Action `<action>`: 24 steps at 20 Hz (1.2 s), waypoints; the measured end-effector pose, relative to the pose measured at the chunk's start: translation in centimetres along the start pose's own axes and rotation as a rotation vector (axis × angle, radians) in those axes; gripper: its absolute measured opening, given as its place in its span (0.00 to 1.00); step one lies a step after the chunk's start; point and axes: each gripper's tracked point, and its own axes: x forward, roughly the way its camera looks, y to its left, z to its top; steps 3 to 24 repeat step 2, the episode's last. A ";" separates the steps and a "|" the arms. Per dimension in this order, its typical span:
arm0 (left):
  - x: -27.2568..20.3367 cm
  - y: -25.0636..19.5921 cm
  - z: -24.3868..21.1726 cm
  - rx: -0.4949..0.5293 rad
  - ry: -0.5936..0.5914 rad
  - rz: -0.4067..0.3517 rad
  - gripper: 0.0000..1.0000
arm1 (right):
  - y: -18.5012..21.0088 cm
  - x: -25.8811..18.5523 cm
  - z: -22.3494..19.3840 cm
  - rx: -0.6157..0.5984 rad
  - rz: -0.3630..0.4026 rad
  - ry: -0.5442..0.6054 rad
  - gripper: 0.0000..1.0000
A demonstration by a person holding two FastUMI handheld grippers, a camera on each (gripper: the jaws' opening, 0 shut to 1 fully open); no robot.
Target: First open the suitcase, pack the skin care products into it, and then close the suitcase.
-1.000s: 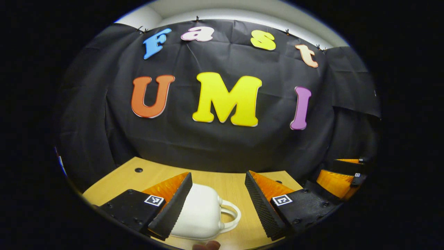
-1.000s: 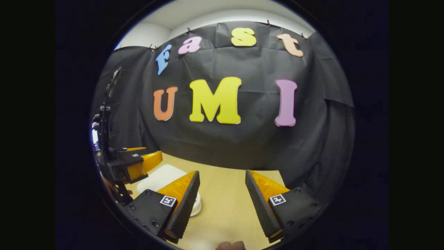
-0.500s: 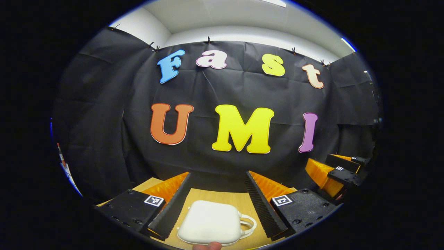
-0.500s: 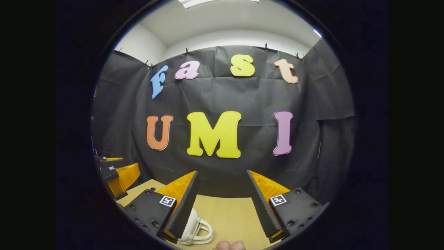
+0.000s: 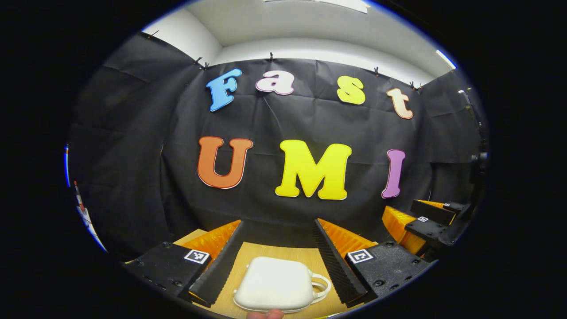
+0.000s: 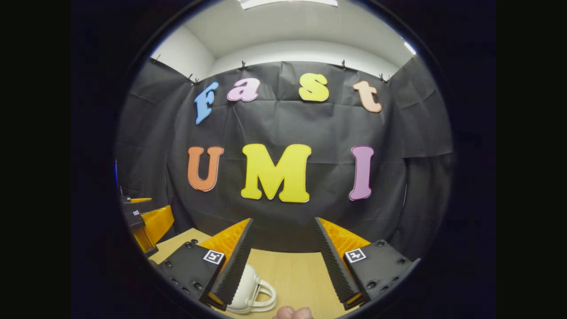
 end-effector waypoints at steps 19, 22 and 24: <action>-0.1 -0.1 0.2 0.007 -0.005 -0.001 0.97 | 0.6 -0.2 0.0 -0.002 0.013 0.001 0.80; -0.1 -0.1 0.2 0.007 -0.005 -0.001 0.97 | 0.6 -0.2 0.0 -0.002 0.013 0.001 0.80; -0.1 -0.1 0.2 0.007 -0.005 -0.001 0.97 | 0.6 -0.2 0.0 -0.002 0.013 0.001 0.80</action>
